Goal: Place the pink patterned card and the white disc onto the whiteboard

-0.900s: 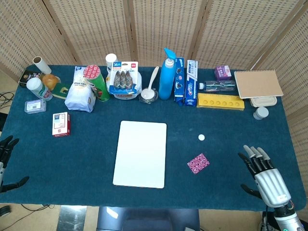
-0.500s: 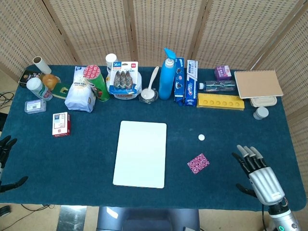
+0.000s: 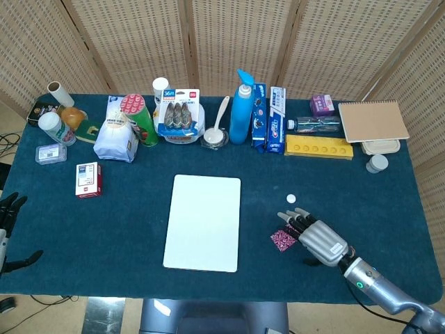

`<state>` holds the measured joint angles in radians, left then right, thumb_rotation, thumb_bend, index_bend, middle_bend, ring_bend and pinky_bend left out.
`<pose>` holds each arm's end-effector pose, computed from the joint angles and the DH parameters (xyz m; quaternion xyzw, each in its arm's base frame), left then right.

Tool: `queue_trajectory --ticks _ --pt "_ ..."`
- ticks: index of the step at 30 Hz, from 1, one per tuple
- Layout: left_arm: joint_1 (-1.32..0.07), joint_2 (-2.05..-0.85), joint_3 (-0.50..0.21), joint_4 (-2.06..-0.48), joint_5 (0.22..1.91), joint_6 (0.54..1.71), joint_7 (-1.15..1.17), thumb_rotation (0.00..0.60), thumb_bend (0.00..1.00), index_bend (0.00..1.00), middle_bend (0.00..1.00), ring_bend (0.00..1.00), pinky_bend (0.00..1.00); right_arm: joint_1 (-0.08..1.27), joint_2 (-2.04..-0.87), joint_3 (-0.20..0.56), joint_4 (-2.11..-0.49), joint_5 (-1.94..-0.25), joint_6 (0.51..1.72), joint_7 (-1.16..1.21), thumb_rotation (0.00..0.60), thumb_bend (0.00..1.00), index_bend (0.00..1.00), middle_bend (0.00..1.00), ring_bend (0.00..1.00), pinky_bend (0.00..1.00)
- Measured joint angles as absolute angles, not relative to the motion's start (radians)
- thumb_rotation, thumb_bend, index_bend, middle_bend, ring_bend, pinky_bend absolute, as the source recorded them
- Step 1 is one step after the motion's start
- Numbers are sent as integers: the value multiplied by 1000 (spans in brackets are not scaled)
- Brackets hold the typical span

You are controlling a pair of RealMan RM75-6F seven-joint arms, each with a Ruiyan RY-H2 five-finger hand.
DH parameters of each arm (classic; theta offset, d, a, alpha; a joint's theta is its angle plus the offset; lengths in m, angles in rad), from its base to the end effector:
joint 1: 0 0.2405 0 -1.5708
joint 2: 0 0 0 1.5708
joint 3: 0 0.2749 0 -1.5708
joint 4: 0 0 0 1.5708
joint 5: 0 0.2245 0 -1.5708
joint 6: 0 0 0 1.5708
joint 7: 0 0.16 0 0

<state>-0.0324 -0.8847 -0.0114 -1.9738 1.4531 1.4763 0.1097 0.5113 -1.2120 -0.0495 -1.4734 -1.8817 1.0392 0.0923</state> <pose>-0.2911 0.1703 0.1912 -0.5809 -0.4326 -0.3548 0.5912 -0.2540 -0.2754 0.0384 0.8545 -0.2722 0.3231 0.3021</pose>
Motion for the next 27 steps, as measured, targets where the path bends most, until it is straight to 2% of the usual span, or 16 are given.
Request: queue_trajectory --ticks 10,27 --pt "-38 -892 -12 -1980 1440 1465 131 600 120 0 0 0 105 585 -1254 -57 -1411 -1859 962 76 600 263 179 12 2 9" --pt "-44 -912 -8 -1981 1446 1463 167 600 119 0 0 0 105 624 -1346 -92 -1284 -1857 972 49 600 276 191 14 6 20"
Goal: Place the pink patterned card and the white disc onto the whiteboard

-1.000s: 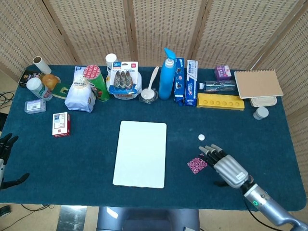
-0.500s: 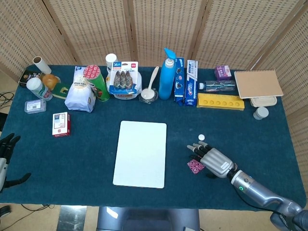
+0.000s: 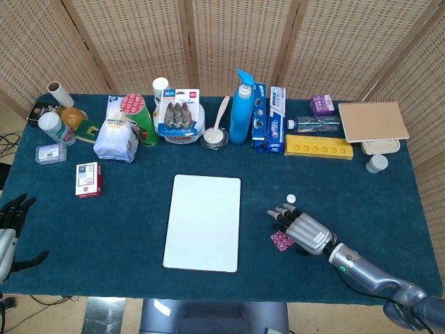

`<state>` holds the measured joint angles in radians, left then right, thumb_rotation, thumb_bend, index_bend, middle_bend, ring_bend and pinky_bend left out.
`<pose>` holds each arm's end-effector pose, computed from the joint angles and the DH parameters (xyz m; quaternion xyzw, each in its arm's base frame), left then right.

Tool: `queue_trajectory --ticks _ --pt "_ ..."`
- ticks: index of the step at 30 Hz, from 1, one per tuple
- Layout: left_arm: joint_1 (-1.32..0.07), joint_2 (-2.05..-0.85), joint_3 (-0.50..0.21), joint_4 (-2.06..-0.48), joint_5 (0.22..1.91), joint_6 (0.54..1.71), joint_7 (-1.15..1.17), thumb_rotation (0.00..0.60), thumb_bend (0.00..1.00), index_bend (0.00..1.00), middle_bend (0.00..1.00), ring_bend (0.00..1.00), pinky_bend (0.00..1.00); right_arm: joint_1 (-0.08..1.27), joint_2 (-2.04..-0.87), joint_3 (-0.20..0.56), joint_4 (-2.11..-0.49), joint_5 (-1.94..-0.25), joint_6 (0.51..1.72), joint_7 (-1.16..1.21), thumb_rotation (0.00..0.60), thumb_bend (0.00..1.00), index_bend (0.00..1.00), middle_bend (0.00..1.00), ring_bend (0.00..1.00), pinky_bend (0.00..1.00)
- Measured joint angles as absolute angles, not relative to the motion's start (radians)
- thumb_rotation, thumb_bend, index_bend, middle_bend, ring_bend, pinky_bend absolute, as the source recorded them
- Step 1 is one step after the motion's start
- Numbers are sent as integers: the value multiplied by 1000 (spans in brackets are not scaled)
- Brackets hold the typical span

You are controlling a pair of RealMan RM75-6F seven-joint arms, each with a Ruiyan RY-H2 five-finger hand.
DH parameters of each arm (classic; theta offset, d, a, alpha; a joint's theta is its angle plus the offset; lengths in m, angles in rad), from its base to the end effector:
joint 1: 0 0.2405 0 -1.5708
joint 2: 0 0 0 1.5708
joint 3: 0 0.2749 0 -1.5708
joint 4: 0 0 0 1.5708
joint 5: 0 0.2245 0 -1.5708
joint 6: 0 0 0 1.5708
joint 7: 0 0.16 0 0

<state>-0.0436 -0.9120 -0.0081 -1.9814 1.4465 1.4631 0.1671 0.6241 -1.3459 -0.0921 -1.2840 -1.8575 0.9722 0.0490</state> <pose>-0.2878 0.1724 0.1804 -0.5912 -0.4292 -0.3450 0.5892 -0.2609 -0.3081 -0.0009 0.8897 -0.2136 0.2723 0.2979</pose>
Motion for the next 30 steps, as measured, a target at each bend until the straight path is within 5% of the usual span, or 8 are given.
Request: queue_trajectory --ticks 30 --pt "-43 -906 -6 -1978 1449 1465 151 600 120 0 0 0 105 683 -1372 -103 -1284 -1720 856 24 600 287 215 16 5 22"
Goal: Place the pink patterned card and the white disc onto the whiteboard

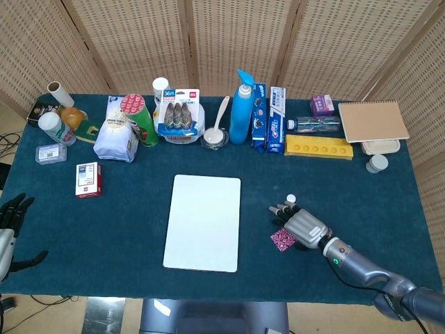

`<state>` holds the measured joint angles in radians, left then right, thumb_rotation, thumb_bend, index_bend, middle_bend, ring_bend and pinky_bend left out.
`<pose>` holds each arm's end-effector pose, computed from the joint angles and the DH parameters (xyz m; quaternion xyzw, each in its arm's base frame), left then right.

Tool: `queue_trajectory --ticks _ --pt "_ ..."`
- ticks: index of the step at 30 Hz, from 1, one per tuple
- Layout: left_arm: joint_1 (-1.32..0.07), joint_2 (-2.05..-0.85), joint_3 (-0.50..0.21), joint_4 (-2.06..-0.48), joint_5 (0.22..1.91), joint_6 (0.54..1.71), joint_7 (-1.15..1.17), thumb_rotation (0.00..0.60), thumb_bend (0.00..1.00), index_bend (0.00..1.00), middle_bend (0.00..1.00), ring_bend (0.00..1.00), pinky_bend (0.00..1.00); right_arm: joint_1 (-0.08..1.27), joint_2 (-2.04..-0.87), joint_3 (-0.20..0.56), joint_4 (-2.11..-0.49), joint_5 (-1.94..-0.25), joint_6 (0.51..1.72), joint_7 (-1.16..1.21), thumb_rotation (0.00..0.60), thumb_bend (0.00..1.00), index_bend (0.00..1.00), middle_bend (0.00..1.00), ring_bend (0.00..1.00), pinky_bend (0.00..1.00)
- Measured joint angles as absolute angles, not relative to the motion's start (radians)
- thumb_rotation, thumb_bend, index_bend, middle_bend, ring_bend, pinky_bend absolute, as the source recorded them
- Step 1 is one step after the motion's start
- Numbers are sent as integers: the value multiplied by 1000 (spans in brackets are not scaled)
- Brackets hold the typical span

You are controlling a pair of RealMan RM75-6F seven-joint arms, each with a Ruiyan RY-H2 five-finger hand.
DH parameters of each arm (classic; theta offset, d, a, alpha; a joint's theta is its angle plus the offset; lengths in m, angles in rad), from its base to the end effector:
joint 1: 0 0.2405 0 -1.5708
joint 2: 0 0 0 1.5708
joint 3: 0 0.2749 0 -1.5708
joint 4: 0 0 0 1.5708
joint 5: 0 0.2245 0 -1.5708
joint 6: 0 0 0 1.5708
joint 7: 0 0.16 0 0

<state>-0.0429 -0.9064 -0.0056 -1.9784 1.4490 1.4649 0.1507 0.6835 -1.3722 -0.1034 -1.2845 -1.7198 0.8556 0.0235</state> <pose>-0.2888 0.1717 0.1821 -0.5895 -0.4314 -0.3473 0.5880 -0.2632 -0.3249 -0.0155 0.8884 -0.2510 0.2302 0.3078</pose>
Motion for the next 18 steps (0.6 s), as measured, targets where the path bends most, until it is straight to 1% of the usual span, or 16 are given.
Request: queue_trajectory --ticks 5,12,18 --pt "-41 -903 -6 -1978 1451 1469 139 600 120 0 0 0 105 682 -1375 -111 -1283 -1720 865 26 600 287 261 20 7 27" --pt "-37 -896 -4 -1975 1460 1474 117 600 120 0 0 0 105 677 -1388 -121 -1271 -1723 885 30 600 287 379 31 15 39" --pt "-36 -893 -3 -1974 1463 1476 111 600 119 0 0 0 105 672 -1404 -130 -1249 -1731 908 49 600 287 421 41 22 49"
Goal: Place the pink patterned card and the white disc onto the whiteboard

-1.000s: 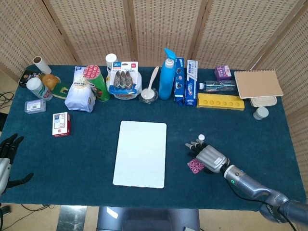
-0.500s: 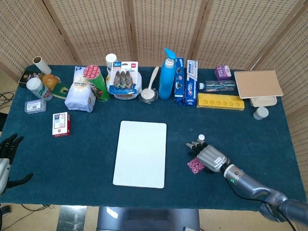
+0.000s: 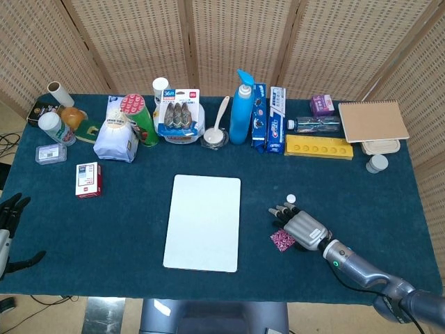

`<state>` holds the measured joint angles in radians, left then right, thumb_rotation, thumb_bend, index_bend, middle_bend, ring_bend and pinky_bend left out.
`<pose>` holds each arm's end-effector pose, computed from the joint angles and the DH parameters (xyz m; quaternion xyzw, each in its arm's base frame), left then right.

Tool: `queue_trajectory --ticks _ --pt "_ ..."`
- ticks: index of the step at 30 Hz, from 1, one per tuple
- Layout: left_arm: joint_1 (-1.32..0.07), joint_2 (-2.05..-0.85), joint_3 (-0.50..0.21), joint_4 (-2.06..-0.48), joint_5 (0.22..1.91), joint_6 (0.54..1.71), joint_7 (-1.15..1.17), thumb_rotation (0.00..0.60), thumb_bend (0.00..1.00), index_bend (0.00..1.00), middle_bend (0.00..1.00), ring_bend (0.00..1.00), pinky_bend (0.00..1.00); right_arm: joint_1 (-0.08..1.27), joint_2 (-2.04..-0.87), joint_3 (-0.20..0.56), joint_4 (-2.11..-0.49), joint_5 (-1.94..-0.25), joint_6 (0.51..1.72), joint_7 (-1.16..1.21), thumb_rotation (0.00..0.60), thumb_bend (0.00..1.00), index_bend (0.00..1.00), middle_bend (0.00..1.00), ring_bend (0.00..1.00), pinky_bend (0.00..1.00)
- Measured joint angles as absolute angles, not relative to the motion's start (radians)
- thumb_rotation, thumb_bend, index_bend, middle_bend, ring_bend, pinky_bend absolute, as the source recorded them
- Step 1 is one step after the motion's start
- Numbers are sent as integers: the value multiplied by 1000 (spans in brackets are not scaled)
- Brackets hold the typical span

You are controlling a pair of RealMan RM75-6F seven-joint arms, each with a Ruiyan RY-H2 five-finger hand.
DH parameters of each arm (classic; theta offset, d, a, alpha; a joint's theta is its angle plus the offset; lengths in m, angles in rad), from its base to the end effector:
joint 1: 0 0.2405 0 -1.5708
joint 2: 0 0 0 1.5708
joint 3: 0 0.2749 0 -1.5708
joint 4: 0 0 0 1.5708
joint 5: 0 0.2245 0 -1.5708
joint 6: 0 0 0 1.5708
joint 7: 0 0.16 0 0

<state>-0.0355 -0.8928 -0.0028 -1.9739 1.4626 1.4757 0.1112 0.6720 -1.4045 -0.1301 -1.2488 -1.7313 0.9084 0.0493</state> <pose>-0.2896 0.1694 0.1872 -0.5842 -0.4344 -0.3564 0.5856 -0.2669 -0.3183 -0.0219 0.8851 -0.2546 0.2448 0.3029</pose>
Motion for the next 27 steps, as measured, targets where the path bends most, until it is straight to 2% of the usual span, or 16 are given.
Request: queue_trajectory --ticks 14,27 --pt "-35 -893 -2 -1976 1464 1476 113 600 119 0 0 0 105 658 -1414 -151 -1208 -1756 977 100 600 286 465 51 33 64" --pt "-35 -893 -1 -1979 1461 1472 118 600 119 0 0 0 105 662 -1413 -160 -1207 -1756 974 99 600 288 479 52 33 64"
